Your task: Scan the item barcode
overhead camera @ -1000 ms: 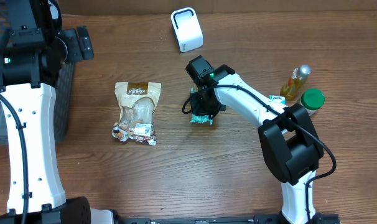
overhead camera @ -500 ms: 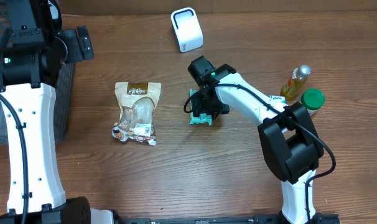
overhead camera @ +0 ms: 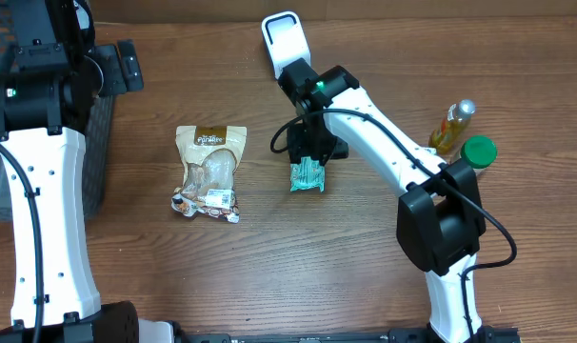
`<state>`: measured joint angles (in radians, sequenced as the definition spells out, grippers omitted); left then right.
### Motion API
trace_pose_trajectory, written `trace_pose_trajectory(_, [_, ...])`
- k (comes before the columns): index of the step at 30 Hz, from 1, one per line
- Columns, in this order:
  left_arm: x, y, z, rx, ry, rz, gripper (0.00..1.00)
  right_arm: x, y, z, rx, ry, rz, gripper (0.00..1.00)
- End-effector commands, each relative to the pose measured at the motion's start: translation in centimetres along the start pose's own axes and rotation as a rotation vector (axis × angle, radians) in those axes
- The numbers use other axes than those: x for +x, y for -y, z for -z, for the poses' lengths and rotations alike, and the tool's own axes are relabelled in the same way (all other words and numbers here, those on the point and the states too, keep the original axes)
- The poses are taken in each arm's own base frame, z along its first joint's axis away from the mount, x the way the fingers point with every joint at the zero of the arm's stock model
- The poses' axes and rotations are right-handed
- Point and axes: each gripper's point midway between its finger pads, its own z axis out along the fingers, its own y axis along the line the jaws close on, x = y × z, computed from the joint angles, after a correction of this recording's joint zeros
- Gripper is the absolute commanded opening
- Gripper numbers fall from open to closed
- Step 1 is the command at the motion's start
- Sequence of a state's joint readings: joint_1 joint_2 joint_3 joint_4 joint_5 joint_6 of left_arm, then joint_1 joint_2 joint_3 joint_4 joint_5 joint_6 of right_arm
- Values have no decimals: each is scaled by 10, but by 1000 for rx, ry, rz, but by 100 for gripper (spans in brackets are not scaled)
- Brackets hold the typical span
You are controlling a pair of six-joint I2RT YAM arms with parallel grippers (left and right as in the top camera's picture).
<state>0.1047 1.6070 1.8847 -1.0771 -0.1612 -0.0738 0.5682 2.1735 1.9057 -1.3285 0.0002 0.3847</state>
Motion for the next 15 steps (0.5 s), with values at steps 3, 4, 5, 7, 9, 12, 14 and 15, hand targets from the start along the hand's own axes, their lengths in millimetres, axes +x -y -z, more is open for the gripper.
trace_pose_trajectory(3, [0,1,-1,3,0,-16,100,24,-3,-19,30,-60,-39,55])
trace_pose_trajectory(4, [0,1,-1,3,0,-16,99,26,-3,-24,34,-66,-44,55])
trace_pose_trajectory(5, [0,1,-1,3,0,-16,99,28,-3,-28,36,-68,-49,53])
trace_pose_trajectory(7, [0,1,-1,3,0,-16,100,31,-4,-40,36,-67,-49,51])
trace_pose_trajectory(9, [0,1,-1,3,0,-16,100,33,-4,-51,34,-64,-47,49])
trace_pose_trajectory(12, [0,1,-1,3,0,-16,100,33,-3,-68,27,-47,-46,41])
trace_pose_trajectory(14, [0,1,-1,3,0,-16,100,32,1,-77,42,-28,-45,32])
trace_pose_trajectory(15, [0,1,-1,3,0,-16,100,32,4,-81,54,-21,-45,25])
